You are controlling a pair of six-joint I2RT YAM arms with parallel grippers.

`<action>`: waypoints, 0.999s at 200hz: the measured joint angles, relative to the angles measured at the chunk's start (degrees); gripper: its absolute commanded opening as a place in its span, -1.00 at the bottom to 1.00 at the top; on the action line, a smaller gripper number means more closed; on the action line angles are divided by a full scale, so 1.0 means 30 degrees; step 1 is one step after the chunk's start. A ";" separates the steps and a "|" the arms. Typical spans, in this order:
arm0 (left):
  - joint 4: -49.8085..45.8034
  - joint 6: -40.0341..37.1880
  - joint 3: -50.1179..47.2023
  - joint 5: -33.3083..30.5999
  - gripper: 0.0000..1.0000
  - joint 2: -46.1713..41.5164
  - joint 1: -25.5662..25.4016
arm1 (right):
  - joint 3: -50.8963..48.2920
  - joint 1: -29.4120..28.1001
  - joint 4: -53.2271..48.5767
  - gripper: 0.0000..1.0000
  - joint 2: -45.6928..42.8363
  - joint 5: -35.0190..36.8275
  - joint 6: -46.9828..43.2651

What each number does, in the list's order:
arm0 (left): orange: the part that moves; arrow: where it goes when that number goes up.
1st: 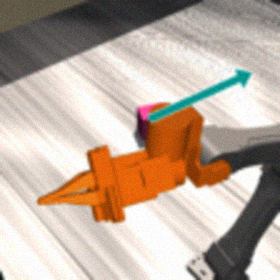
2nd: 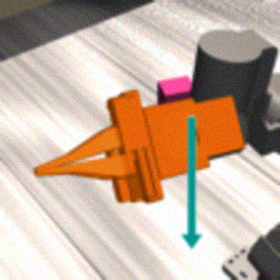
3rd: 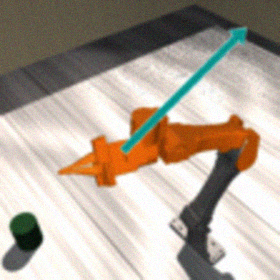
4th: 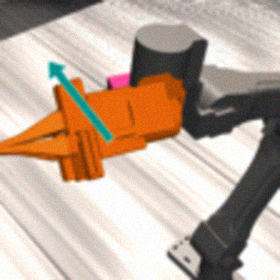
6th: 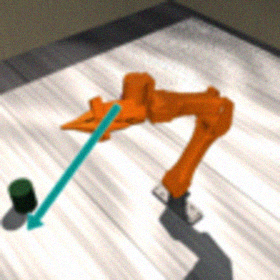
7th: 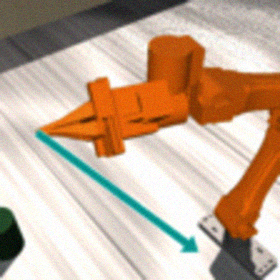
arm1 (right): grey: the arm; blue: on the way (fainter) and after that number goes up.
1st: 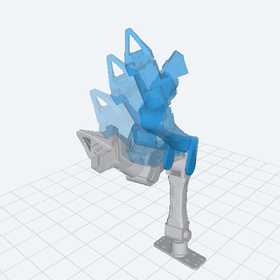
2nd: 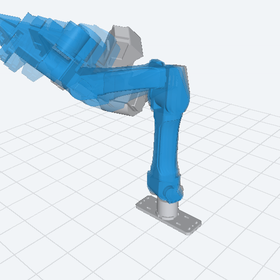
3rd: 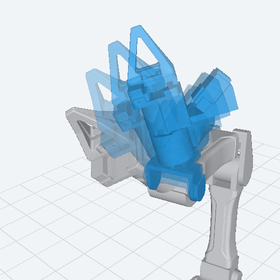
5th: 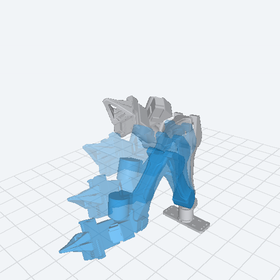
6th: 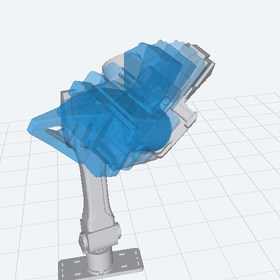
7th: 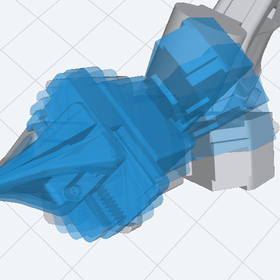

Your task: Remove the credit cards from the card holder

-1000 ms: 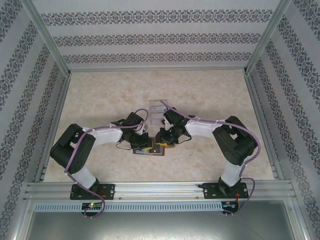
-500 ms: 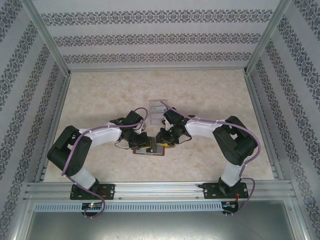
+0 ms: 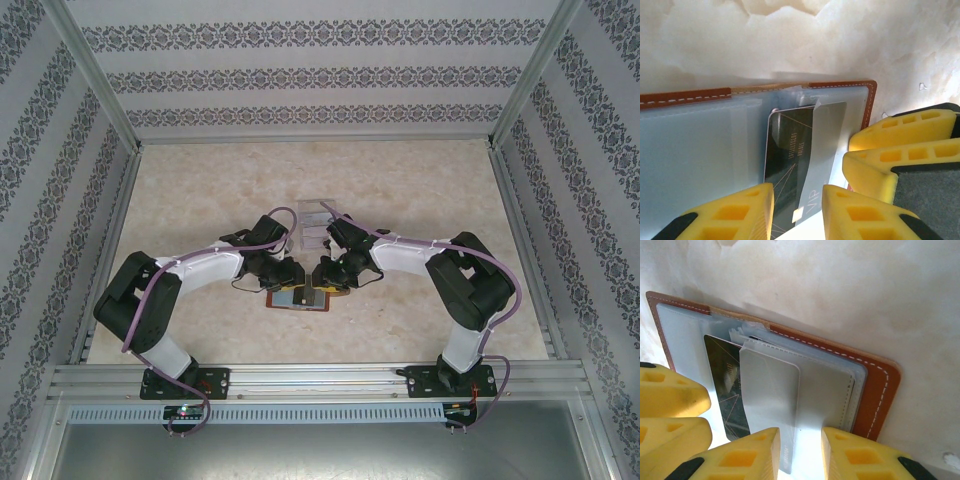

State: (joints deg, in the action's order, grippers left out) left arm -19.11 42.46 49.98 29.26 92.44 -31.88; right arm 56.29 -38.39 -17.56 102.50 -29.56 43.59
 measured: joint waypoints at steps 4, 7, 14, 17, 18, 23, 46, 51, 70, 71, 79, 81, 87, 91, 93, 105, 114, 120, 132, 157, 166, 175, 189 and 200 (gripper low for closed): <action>0.0000 -0.0007 0.0000 -0.0007 -0.34 0.0036 0.0000 | 0.0007 0.0000 -0.0007 -0.39 0.0000 0.0000 -0.0022; 0.0000 0.0000 0.0000 -0.0007 -0.34 0.0058 0.0000 | 0.0007 0.0000 -0.0007 -0.40 0.0000 0.0000 -0.0022; 0.0000 -0.0007 0.0000 -0.0007 -0.34 0.0153 0.0000 | 0.0007 0.0000 -0.0007 -0.40 0.0000 0.0000 -0.0029; 0.0000 0.0000 0.0000 -0.0007 -0.34 0.0189 0.0000 | 0.0007 0.0000 -0.0007 -0.40 0.0000 0.0000 -0.0029; 0.0000 -0.0007 0.0000 0.0000 -0.34 0.0211 0.0000 | 0.0007 0.0000 -0.0015 -0.40 0.0000 0.0000 -0.0029; 0.0000 0.0000 0.0000 0.0007 -0.34 0.0291 0.0000 | 0.0007 0.0000 -0.0015 -0.40 0.0000 0.0000 -0.0029; 0.0015 0.0000 0.0000 0.0066 -0.34 0.0605 0.0000 | 0.0044 0.0000 -0.0022 -0.40 0.0029 0.0000 -0.0029; 0.0015 0.0000 0.0000 0.0087 -0.34 0.0670 0.0000 | 0.0044 0.0000 -0.0022 -0.40 0.0029 0.0000 -0.0029; 0.0036 0.0000 0.0000 0.0095 -0.33 0.0889 0.0007 | 0.0073 -0.0007 -0.0044 -0.40 0.0044 0.0000 -0.0029; 0.0036 0.0000 0.0000 0.0095 -0.33 0.0911 0.0007 | 0.0073 -0.0007 -0.0044 -0.40 0.0044 0.0000 -0.0029; 0.0044 0.0000 0.0000 0.0095 -0.33 0.0991 0.0000 | 0.0080 0.0000 -0.0051 -0.40 0.0066 -0.0007 -0.0036; 0.0044 0.0000 0.0000 0.0095 -0.32 0.1005 0.0007 | 0.0080 -0.0007 -0.0058 -0.40 0.0066 -0.0007 -0.0029; 0.0058 0.0000 0.0000 0.0087 -0.32 0.1056 0.0007 | 0.0080 -0.0007 -0.0073 -0.40 0.0073 -0.0007 -0.0029; 0.0058 0.0000 0.0000 0.0087 -0.32 0.1093 0.0007 | 0.0080 0.0000 -0.0066 -0.40 0.0073 -0.0007 -0.0036; 0.0066 0.0000 0.0000 0.0095 -0.32 0.1107 0.0007 | 0.0087 0.0000 -0.0073 -0.40 0.0073 -0.0007 -0.0029; 0.0066 -0.0007 0.0000 0.0087 -0.33 0.1129 0.0007 | 0.0117 -0.0007 -0.0080 -0.40 0.0087 -0.0007 -0.0029; 0.0066 -0.0007 0.0000 0.0087 -0.35 0.1129 0.0007 | 0.0117 0.0000 -0.0080 -0.40 0.0102 -0.0007 -0.0029; 0.0066 -0.0007 0.0000 0.0087 -0.38 0.1129 0.0007 | 0.0117 0.0000 -0.0080 -0.40 0.0102 -0.0007 -0.0029; 0.0066 0.0000 0.0000 0.0087 -0.43 0.1129 0.0007 | 0.0117 -0.0007 -0.0087 -0.40 0.0102 -0.0007 -0.0036; 0.0066 0.0000 -0.0007 0.0087 -0.55 0.1129 0.0007 | 0.0117 0.0000 -0.0080 -0.40 0.0102 -0.0007 -0.0029; 0.0066 0.0007 -0.0007 0.0087 -0.59 0.1129 0.0007 | 0.0117 -0.0007 -0.0080 -0.40 0.0102 -0.0007 -0.0029; 0.0066 0.0000 -0.0007 0.0080 -0.62 0.1129 0.0007 | 0.0117 0.0000 -0.0080 -0.40 0.0102 -0.0007 -0.0029; 0.0058 -0.0015 -0.0007 0.0080 -0.67 0.1115 0.0007 | 0.0117 -0.0007 -0.0087 -0.40 0.0102 -0.0007 -0.0029; 0.0051 -0.0015 -0.0007 0.0058 -0.72 0.1035 0.0007 | 0.0117 -0.0007 -0.0080 -0.40 0.0102 -0.0007 -0.0029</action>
State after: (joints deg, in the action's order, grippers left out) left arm -18.96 42.41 49.95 29.43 95.55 -31.86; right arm 56.64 -38.41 -17.80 102.80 -29.58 43.51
